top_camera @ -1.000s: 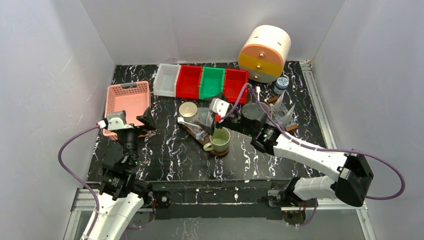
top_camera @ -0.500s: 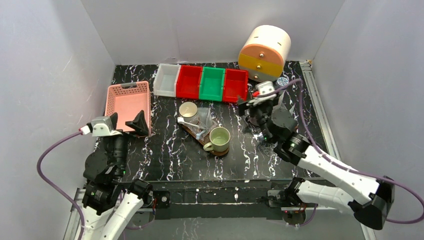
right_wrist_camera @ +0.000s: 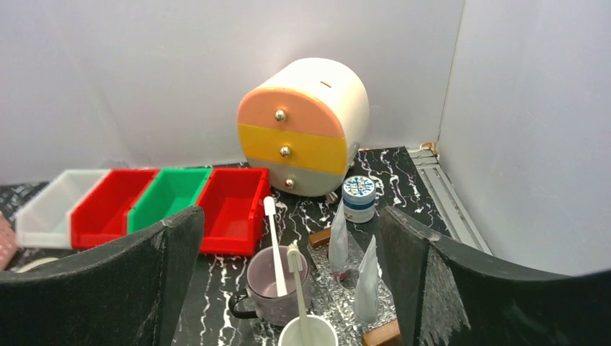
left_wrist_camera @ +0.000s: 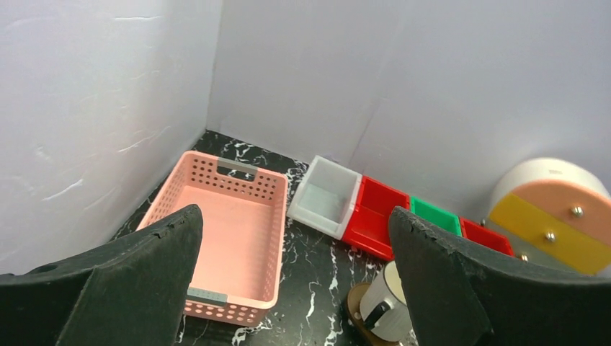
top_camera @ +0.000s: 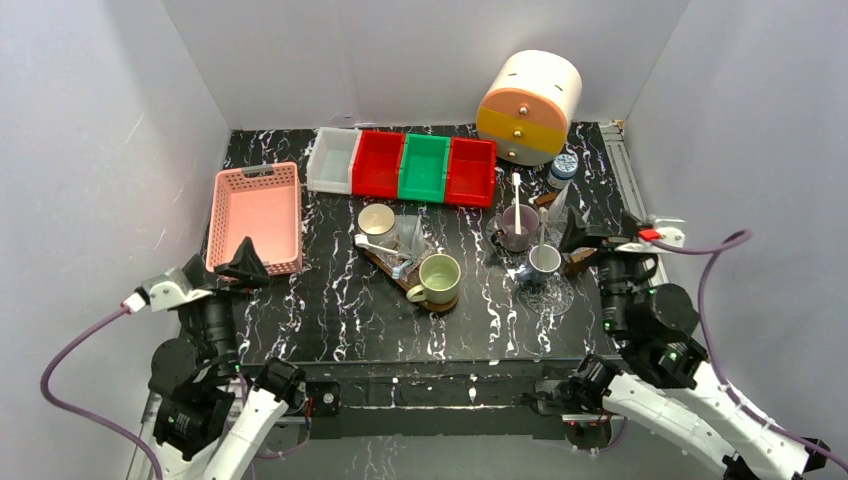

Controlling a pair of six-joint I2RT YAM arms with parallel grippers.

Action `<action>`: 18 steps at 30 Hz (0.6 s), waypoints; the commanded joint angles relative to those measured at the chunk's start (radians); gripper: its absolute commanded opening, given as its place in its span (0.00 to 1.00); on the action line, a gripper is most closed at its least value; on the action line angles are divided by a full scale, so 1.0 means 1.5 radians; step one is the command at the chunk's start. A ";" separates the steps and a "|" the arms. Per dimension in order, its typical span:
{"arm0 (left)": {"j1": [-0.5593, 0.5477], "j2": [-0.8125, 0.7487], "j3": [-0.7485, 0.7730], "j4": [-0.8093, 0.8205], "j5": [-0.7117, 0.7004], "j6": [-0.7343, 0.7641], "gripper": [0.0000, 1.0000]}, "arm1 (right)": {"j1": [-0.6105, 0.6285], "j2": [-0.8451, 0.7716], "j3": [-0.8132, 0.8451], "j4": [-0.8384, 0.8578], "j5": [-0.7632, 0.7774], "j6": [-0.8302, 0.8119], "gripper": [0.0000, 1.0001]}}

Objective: Prepare toiletry sets of a toothbrush and toothpaste on the tray
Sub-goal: Reset both arms

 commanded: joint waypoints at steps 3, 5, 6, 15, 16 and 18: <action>-0.003 -0.072 -0.046 -0.002 -0.093 -0.034 0.98 | -0.001 -0.080 0.004 -0.079 -0.002 0.049 0.99; -0.003 -0.087 -0.060 0.001 -0.107 -0.039 0.98 | -0.002 -0.095 0.006 -0.113 -0.002 0.055 0.99; -0.003 -0.089 -0.067 0.001 -0.116 -0.041 0.98 | -0.001 -0.101 0.009 -0.125 -0.003 0.059 0.99; -0.003 -0.080 -0.122 0.029 -0.120 -0.047 0.98 | -0.002 -0.124 -0.006 -0.133 -0.017 0.050 0.99; -0.003 -0.082 -0.126 0.032 -0.119 -0.044 0.98 | -0.001 -0.123 -0.009 -0.131 -0.018 0.049 0.99; -0.003 -0.088 -0.135 0.036 -0.117 -0.033 0.98 | -0.001 -0.123 -0.016 -0.124 -0.024 0.050 0.99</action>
